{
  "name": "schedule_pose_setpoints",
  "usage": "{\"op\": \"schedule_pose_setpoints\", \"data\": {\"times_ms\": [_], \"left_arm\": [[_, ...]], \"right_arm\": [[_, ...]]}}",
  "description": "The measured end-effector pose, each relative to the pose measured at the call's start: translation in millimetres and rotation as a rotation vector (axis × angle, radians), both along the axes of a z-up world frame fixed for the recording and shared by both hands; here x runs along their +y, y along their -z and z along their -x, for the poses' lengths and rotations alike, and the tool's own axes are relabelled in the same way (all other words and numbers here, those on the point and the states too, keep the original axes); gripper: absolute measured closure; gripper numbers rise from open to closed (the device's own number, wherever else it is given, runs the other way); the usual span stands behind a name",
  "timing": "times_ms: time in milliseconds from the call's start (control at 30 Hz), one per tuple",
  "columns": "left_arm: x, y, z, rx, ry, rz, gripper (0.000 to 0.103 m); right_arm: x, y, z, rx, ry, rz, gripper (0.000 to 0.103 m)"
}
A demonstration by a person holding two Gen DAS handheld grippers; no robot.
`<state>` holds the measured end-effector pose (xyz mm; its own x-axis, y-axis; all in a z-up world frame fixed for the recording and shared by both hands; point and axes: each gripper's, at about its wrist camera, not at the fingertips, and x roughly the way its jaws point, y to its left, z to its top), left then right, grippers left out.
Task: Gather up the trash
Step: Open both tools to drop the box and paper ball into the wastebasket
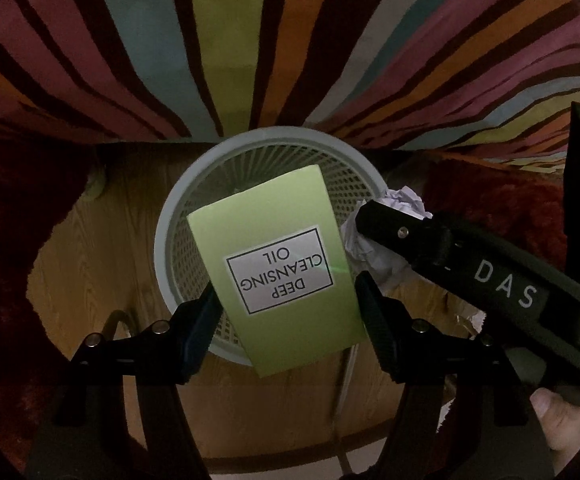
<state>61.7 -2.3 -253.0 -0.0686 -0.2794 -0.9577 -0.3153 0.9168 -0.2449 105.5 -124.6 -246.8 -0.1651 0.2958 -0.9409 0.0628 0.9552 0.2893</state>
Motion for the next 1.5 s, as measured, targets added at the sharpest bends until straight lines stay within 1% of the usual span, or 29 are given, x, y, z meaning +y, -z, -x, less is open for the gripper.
{"op": "schedule_pose_setpoints", "data": {"times_ms": [133, 200, 233, 267, 333, 500, 733, 933, 1300, 1500], "left_arm": [[3, 4, 2, 0.037, -0.011, -0.004, 0.037], [3, 9, 3, 0.067, -0.012, -0.004, 0.036], [2, 11, 3, 0.083, -0.008, -0.011, 0.025], [1, 11, 4, 0.091, -0.004, -0.018, 0.018], [1, 9, 3, 0.085, -0.004, -0.021, 0.018], [5, 6, 6, 0.074, -0.026, -0.018, 0.018], [7, 6, 6, 0.069, -0.041, -0.008, 0.018], [7, 4, 8, 0.059, -0.046, -0.012, 0.018], [13, -11, 11, 0.001, -0.077, -0.027, 0.018], [19, -18, 13, -0.02, -0.097, -0.021, 0.018]], "right_arm": [[0, 6, 0, 0.021, -0.003, -0.002, 0.033], [1, 10, 0, 0.041, -0.005, -0.003, 0.03], [2, 14, 1, 0.056, -0.009, 0.008, 0.025], [0, 15, 1, 0.066, -0.013, 0.014, 0.013], [-1, 17, 2, 0.076, -0.007, 0.01, 0.01], [-12, 16, 2, 0.063, 0.057, 0.003, 0.01], [-12, 17, 5, 0.068, 0.077, 0.007, 0.01], [-24, 14, 6, 0.076, 0.126, -0.007, 0.009], [-35, 7, 5, 0.055, 0.189, -0.033, 0.009], [-40, 4, 4, 0.053, 0.213, -0.058, 0.009]]}}
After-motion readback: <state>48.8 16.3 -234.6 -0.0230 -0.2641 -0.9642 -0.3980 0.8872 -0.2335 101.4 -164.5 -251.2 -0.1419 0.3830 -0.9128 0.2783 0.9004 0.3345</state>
